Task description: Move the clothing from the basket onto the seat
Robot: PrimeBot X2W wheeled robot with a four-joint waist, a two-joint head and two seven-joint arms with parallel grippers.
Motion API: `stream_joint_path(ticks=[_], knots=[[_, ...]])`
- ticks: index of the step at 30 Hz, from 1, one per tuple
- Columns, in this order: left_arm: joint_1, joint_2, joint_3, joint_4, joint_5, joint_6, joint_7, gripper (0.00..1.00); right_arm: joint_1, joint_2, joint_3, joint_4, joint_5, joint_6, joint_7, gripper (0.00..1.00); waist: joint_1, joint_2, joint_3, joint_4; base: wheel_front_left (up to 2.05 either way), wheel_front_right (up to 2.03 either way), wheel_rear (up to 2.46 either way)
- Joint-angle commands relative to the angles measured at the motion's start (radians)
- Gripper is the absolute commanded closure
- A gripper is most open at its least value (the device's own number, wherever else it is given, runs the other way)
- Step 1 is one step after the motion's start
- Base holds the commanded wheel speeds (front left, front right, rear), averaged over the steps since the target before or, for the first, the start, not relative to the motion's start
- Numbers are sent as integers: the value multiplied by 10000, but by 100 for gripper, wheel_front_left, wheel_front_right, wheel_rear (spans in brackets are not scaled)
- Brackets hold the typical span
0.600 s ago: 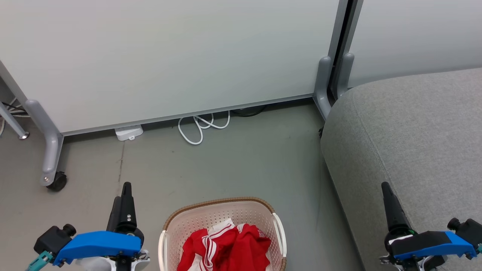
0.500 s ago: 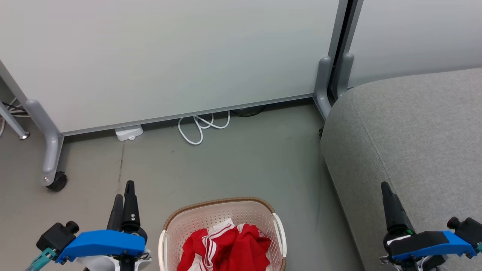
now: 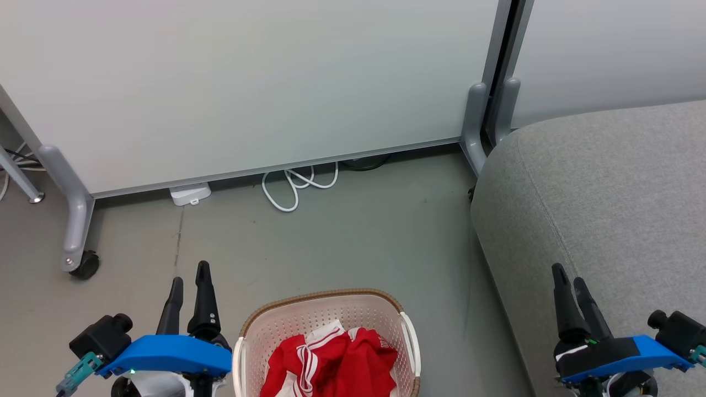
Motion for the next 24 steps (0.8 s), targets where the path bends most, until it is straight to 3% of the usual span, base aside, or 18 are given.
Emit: stream_joint_path(ticks=[1, 24], knots=[[-257, 77, -68, -59, 276, 43, -100, 0, -252, -84, 21, -86, -272, 14, -103, 0, 0, 0, -2, 3, 0, 0, 0], [-346, 89, -268, 478, 2803, -54, -715, 0, -347, -106, 186, 110, -2788, 19, -563, 0, 0, 0, 34, 48, 0, 0, 0]])
